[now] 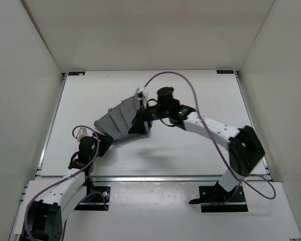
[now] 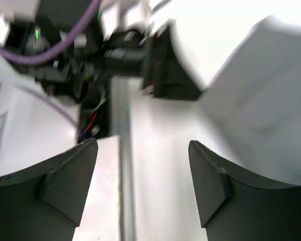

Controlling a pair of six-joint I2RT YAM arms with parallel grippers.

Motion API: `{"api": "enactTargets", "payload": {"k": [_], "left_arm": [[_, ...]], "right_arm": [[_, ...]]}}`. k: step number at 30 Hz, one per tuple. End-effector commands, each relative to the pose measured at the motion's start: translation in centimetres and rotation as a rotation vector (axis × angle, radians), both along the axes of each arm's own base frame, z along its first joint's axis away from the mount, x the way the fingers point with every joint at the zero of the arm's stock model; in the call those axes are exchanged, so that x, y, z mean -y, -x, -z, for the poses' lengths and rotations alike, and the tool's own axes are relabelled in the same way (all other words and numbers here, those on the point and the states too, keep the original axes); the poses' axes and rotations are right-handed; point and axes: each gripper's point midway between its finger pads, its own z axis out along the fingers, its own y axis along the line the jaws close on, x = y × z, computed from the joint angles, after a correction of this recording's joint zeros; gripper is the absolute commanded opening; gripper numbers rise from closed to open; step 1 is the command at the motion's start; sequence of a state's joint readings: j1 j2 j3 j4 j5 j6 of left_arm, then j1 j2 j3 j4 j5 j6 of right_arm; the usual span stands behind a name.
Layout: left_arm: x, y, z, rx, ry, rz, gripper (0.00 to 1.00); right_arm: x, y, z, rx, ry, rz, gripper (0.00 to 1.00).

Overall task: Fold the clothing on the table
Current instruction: Fold the skirt

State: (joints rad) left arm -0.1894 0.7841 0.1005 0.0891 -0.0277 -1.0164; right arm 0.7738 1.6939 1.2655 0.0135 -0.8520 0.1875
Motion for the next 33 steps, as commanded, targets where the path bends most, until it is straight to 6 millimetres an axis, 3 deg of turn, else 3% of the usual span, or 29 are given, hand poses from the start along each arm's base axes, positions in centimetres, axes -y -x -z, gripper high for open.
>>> {"api": "enactTargets", "payload": {"k": [1, 4, 5, 6, 7, 9, 11, 12, 16, 23, 27, 29, 33], "left_arm": [[0.6, 1.9, 0.2, -0.090, 0.010, 0.039, 0.67], [0.7, 2.2, -0.9, -0.079, 0.003, 0.068, 0.67], [1.0, 2.0, -2.2, -0.055, 0.014, 0.079, 0.66], [0.9, 1.6, -3.3, -0.035, 0.007, 0.076, 0.66], [0.8, 1.7, -3.6, -0.037, -0.005, 0.081, 0.66], [1.1, 1.0, -6.7, 0.026, -0.019, 0.100, 0.66], [0.8, 1.0, -8.0, 0.038, -0.047, 0.097, 0.66], [0.5, 0.7, -9.0, 0.064, -0.066, 0.095, 0.66], [-0.2, 0.4, -10.3, 0.094, -0.102, 0.076, 0.67], [0.3, 0.5, -9.1, 0.090, -0.073, 0.087, 0.67], [0.0, 0.3, -9.3, 0.094, -0.084, 0.081, 0.67], [0.0, 0.2, -9.7, 0.105, -0.085, 0.079, 0.67], [-0.1, 0.3, -9.5, 0.097, -0.092, 0.077, 0.66]], "right_arm": [[3.5, -5.2, -5.6, 0.197, -0.131, 0.278, 0.73], [7.1, -8.0, -2.2, 0.115, -0.054, 0.407, 0.77], [9.0, -9.7, -0.7, 0.044, -0.033, 0.467, 0.77], [9.5, -10.4, 0.1, -0.024, -0.038, 0.492, 0.77], [10.7, -11.5, 2.2, -0.086, -0.014, 0.515, 0.77], [12.4, -13.7, 3.4, -0.132, -0.049, 0.528, 0.83], [12.0, -14.7, 5.8, -0.205, -0.044, 0.479, 0.83], [11.5, -15.2, 5.4, -0.219, -0.055, 0.467, 0.84], [9.8, -16.4, 8.1, -0.328, -0.075, 0.384, 0.87], [5.7, -15.9, 10.6, -0.456, -0.085, 0.227, 0.90], [3.5, -15.2, 11.8, -0.456, -0.060, 0.191, 0.89], [2.8, -14.9, 12.4, -0.463, -0.044, 0.194, 0.88], [1.7, -15.0, 13.9, -0.468, 0.012, 0.209, 0.68]]}}
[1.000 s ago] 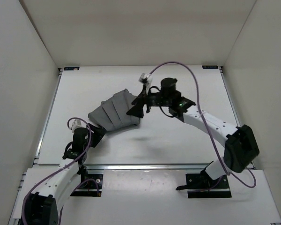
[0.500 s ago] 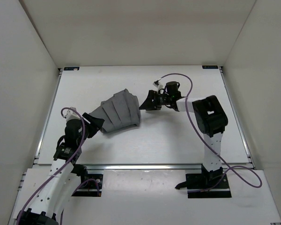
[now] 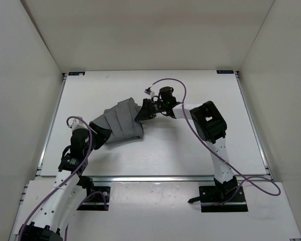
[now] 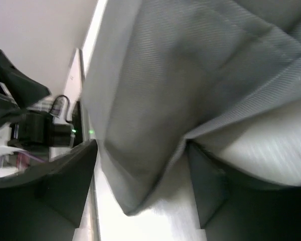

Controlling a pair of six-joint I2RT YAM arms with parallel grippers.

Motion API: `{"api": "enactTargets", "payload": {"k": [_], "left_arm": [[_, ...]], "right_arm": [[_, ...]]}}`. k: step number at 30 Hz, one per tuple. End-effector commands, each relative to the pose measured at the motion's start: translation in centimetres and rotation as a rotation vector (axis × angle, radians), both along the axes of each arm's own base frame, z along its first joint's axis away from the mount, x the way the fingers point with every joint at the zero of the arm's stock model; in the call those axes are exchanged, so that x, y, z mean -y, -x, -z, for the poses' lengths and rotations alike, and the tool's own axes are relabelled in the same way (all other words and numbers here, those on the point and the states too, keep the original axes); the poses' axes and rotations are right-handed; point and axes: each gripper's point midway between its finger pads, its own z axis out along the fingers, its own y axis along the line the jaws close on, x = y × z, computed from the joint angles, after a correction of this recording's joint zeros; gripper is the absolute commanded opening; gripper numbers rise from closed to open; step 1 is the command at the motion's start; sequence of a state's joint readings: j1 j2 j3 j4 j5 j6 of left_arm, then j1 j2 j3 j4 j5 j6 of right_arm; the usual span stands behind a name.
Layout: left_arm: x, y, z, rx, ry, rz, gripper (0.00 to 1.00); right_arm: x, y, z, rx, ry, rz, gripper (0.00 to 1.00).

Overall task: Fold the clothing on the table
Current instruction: Fold the skirt

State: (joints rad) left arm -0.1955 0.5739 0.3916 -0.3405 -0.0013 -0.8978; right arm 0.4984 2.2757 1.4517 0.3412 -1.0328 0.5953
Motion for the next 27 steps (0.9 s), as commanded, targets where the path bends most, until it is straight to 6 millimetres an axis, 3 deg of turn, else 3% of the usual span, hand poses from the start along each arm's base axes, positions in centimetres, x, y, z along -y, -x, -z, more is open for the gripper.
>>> {"api": "enactTargets", "payload": {"k": [1, 3, 5, 10, 13, 15, 16, 17, 19, 25, 27], "left_arm": [[-0.4, -0.1, -0.5, 0.019, -0.018, -0.008, 0.66], [-0.5, -0.1, 0.0, 0.002, -0.012, -0.017, 0.66], [-0.5, -0.1, -0.3, 0.015, -0.014, -0.015, 0.66], [-0.6, -0.1, 0.1, 0.006, -0.018, -0.017, 0.66], [-0.6, -0.1, 0.1, 0.013, -0.021, -0.017, 0.66], [-0.6, 0.0, 0.3, 0.005, -0.018, -0.017, 0.66], [-0.6, 0.0, 0.4, 0.002, -0.020, -0.018, 0.66], [-0.5, 0.0, 0.3, 0.008, -0.018, -0.016, 0.66], [-0.5, 0.1, 0.4, 0.009, -0.018, -0.010, 0.66], [-0.3, 0.1, 0.6, 0.007, -0.011, -0.004, 0.66], [-0.4, 0.1, 0.7, 0.007, -0.012, -0.007, 0.66]], "right_arm": [[-1.0, -0.5, 0.6, 0.025, 0.038, -0.001, 0.56], [-1.4, -0.6, 0.8, 0.042, 0.065, -0.001, 0.39], [-1.1, -0.6, 1.2, 0.046, 0.096, 0.023, 0.01], [0.0, -0.7, -0.2, 0.088, 0.087, 0.081, 0.00], [2.0, -1.0, -1.0, 0.126, 0.111, 0.160, 0.00], [4.5, -0.8, -0.4, 0.119, 0.146, 0.236, 0.00], [5.1, -1.0, -1.5, 0.143, 0.146, 0.269, 0.00], [6.5, -0.7, -0.7, 0.121, 0.160, 0.297, 0.00], [8.7, -0.5, -1.8, 0.137, 0.167, 0.365, 0.00], [15.4, 0.4, -1.3, 0.135, 0.269, 0.493, 0.00], [16.8, 0.5, -1.8, 0.142, 0.282, 0.515, 0.00]]}}
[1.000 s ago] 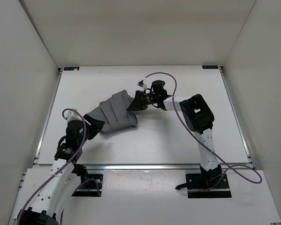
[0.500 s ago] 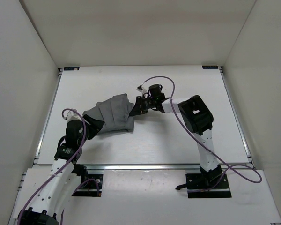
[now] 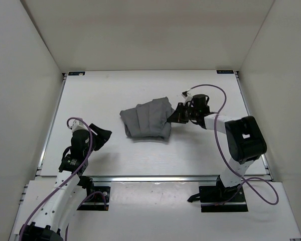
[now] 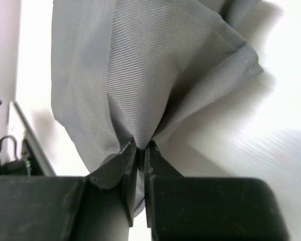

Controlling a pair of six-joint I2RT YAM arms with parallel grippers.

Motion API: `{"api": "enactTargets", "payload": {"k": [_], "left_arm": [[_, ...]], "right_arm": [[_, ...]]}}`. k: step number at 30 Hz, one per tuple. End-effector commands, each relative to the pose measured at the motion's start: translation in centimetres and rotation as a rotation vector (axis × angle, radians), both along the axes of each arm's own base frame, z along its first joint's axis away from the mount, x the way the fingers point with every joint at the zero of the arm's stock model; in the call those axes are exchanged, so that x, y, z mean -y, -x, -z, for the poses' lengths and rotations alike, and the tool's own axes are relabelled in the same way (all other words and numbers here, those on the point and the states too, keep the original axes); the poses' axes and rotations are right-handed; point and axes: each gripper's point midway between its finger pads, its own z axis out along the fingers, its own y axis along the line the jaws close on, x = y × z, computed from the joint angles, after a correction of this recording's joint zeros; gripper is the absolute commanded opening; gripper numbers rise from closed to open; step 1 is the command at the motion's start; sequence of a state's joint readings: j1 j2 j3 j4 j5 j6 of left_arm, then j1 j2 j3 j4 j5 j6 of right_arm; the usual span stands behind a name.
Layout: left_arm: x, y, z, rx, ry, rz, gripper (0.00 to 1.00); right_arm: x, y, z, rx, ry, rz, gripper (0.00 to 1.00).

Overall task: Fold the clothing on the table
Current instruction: Fold the skirt

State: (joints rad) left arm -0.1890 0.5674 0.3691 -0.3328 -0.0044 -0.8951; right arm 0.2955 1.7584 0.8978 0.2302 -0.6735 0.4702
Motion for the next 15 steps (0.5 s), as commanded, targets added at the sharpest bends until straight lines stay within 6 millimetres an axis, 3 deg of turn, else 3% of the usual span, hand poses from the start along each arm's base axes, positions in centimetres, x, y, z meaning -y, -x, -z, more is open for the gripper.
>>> {"api": "enactTargets", "payload": {"k": [1, 5, 7, 9, 11, 15], "left_arm": [[-0.2, -0.1, 0.0, 0.013, -0.007, -0.006, 0.66], [0.0, 0.0, 0.2, 0.013, 0.001, 0.004, 0.66], [0.1, -0.1, 0.2, 0.017, 0.002, 0.005, 0.66], [0.1, 0.0, 0.0, 0.024, -0.009, 0.018, 0.67], [0.2, 0.1, 0.3, 0.016, -0.008, 0.022, 0.67], [0.9, 0.0, 0.1, 0.043, 0.001, 0.068, 0.68]], "right_arm": [[2.2, -0.4, -1.8, 0.090, 0.059, 0.044, 0.00], [2.8, -0.9, -1.8, 0.083, 0.107, 0.040, 0.00], [2.9, -1.5, -1.7, 0.069, 0.141, 0.026, 0.13], [3.1, -1.8, -1.3, 0.044, 0.170, 0.012, 0.19], [4.2, -2.6, -1.2, 0.032, 0.212, 0.020, 0.38], [6.5, -4.7, -2.5, 0.062, 0.284, 0.099, 0.54]]}}
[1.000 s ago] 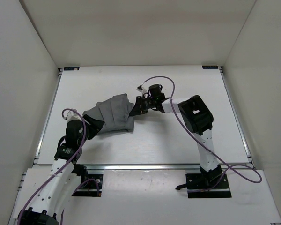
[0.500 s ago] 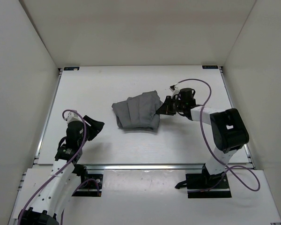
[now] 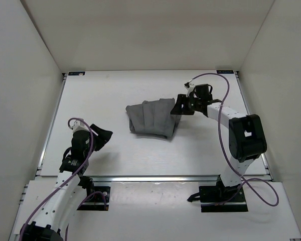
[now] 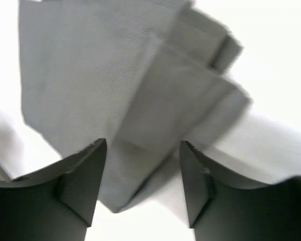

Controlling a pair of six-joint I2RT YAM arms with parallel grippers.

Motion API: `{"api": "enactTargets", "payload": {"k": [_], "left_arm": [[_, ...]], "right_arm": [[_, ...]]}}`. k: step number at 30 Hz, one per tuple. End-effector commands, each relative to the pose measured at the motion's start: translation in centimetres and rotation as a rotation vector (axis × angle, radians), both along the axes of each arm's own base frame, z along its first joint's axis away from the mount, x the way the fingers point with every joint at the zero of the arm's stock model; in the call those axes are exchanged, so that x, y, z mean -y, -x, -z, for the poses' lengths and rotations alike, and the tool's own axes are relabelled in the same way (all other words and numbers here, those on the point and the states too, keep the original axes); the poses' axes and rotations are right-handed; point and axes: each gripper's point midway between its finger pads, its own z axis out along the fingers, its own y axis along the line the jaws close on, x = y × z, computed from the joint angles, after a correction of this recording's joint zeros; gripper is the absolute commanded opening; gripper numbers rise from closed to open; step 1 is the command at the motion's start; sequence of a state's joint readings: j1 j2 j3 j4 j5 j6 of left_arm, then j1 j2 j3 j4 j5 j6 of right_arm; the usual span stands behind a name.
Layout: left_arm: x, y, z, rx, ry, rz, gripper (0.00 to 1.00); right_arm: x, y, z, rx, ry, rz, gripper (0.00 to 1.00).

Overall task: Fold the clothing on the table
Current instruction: Fold the skirt

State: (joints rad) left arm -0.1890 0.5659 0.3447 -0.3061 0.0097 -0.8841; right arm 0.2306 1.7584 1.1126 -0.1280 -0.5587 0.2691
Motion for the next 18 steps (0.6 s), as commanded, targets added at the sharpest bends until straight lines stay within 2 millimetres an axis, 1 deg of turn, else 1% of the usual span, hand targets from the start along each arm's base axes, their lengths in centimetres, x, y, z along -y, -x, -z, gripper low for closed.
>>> {"api": "enactTargets", "payload": {"k": [1, 2, 3, 4, 5, 6, 7, 8, 9, 10, 11, 12, 13, 14, 15, 16, 17, 18], "left_arm": [[0.9, -0.1, -0.4, 0.049, 0.003, 0.062, 0.67], [1.3, -0.2, -0.8, 0.064, -0.005, 0.094, 0.65], [1.6, -0.3, -1.4, 0.087, -0.004, 0.117, 0.67], [1.8, -0.2, -1.2, 0.086, -0.024, 0.143, 0.67], [1.6, -0.5, -1.6, 0.082, -0.049, 0.153, 0.67], [1.5, -0.5, -1.7, 0.076, -0.062, 0.160, 0.68], [1.6, -0.8, -2.8, 0.092, -0.095, 0.185, 0.68], [1.5, -1.1, -3.3, 0.087, -0.127, 0.201, 0.76], [1.4, -1.7, -4.8, 0.098, -0.143, 0.206, 0.79], [1.6, -1.9, -5.1, 0.073, -0.174, 0.237, 0.83], [1.7, -1.8, -5.0, 0.060, -0.205, 0.272, 0.99], [2.3, -1.8, -5.2, 0.060, -0.219, 0.325, 0.98], [3.4, -1.6, -5.1, 0.056, -0.211, 0.387, 0.99], [3.9, -1.6, -5.4, 0.068, -0.202, 0.404, 0.99], [4.5, -1.5, -5.3, 0.080, -0.189, 0.422, 0.98], [5.6, -0.9, -4.6, 0.073, -0.166, 0.458, 0.98], [6.3, -0.8, -4.5, 0.092, -0.155, 0.474, 0.99], [6.6, -0.7, -4.2, 0.091, -0.130, 0.484, 0.99]], "right_arm": [[2.9, -1.2, -1.0, 0.044, 0.093, 0.067, 0.58], [3.2, -1.1, -1.7, 0.060, 0.100, 0.084, 0.64], [3.3, -1.0, -2.8, 0.093, 0.115, 0.094, 0.65], [3.8, -0.9, -3.9, 0.115, 0.144, 0.116, 0.67], [3.5, -0.4, -4.2, 0.127, 0.169, 0.103, 0.71], [3.9, -0.3, -5.5, 0.164, 0.196, 0.120, 0.73], [3.7, 0.0, -6.0, 0.177, 0.217, 0.109, 0.77], [4.1, 0.2, -7.4, 0.203, 0.241, 0.129, 0.79], [4.6, 0.5, -8.1, 0.212, 0.252, 0.147, 0.80], [4.8, 0.9, -9.2, 0.219, 0.233, 0.156, 0.81], [5.2, 0.9, -10.4, 0.236, 0.202, 0.170, 0.81], [5.7, 1.2, -10.6, 0.234, 0.192, 0.179, 0.84], [5.6, 1.4, -11.8, 0.262, 0.163, 0.184, 0.86], [5.8, 1.6, -12.0, 0.273, 0.160, 0.184, 0.87], [5.7, 1.8, -13.0, 0.294, 0.152, 0.193, 0.94], [5.4, 1.9, -14.2, 0.326, 0.137, 0.192, 1.00], [4.8, 2.2, -15.1, 0.344, 0.115, 0.172, 1.00], [4.3, 2.3, -15.6, 0.353, 0.101, 0.164, 0.99]]}}
